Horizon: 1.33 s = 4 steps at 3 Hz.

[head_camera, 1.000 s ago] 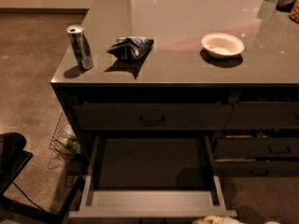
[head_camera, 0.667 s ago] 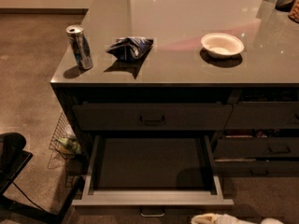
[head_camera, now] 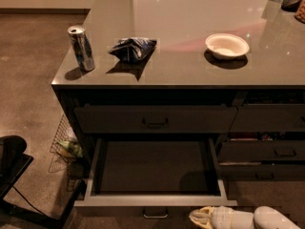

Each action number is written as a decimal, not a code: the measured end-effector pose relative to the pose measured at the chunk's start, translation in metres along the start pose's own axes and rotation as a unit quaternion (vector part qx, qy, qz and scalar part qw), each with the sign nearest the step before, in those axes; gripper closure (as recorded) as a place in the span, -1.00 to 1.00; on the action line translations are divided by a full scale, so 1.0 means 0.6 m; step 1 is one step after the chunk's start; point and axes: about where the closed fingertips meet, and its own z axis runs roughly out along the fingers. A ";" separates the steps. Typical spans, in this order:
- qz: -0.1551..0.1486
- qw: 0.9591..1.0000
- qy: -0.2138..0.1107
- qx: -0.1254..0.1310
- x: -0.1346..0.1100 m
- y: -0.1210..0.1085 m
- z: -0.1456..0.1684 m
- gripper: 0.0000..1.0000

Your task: Close middle drawer

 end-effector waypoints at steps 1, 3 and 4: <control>-0.008 1.000 -0.007 -0.002 -0.003 -0.012 0.011 1.00; -0.026 0.999 -0.018 -0.009 -0.012 -0.044 0.030 1.00; -0.039 0.999 -0.021 -0.007 -0.023 -0.105 0.042 1.00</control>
Offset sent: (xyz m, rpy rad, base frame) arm 0.1191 -0.0129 0.0049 0.0142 -0.1468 0.0601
